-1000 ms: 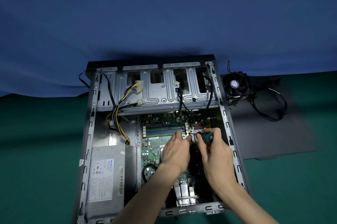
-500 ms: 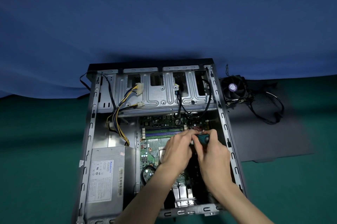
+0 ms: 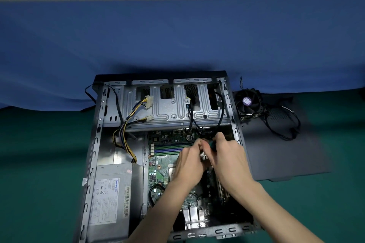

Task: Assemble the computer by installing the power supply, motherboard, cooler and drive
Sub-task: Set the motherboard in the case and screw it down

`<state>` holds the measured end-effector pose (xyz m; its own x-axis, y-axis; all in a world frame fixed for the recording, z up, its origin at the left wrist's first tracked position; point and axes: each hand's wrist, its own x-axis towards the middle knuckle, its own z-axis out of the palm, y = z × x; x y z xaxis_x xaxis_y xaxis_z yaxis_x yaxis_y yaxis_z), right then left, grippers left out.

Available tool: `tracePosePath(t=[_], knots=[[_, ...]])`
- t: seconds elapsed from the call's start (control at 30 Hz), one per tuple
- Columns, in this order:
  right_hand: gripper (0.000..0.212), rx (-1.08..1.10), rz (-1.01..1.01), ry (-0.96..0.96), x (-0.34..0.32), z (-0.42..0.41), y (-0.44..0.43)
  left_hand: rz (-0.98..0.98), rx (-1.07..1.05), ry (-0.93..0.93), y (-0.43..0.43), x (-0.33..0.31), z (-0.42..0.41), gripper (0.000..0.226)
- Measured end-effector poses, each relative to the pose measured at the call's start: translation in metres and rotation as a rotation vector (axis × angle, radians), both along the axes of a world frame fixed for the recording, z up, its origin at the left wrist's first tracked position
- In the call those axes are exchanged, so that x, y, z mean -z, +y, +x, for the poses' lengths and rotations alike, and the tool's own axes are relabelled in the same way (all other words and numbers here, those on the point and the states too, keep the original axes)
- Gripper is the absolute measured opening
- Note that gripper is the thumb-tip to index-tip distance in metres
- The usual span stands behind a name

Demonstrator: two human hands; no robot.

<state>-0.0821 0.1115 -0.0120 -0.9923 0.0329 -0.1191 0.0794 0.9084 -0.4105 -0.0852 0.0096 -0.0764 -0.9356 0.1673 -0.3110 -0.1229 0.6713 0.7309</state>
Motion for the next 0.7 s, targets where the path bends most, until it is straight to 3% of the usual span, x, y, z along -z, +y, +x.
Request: tracePosePath(t=[0.17, 0.27, 0.43, 0.6, 0.7], knots=[[0.049, 0.051, 0.081, -0.020, -0.009, -0.015, -0.003, 0.077, -0.073, -0.065, 0.000, 0.004, 0.000, 0.015], [0.033, -0.047, 0.031, -0.017, -0.008, -0.014, 0.000, 0.129, -0.058, -0.072, -0.004, 0.006, -0.003, 0.025], [0.052, 0.070, 0.092, -0.035, -0.009, -0.018, -0.003, 0.321, -0.180, -0.039, 0.001, 0.003, -0.002, 0.020], [0.033, -0.021, 0.043, -0.018, -0.010, -0.019, 0.007, 0.227, -0.114, 0.035, 0.001, 0.006, -0.008, 0.020], [0.049, 0.056, 0.021, -0.066, -0.009, -0.020, 0.009, 0.258, -0.183, -0.011, 0.004, 0.002, -0.006, 0.023]])
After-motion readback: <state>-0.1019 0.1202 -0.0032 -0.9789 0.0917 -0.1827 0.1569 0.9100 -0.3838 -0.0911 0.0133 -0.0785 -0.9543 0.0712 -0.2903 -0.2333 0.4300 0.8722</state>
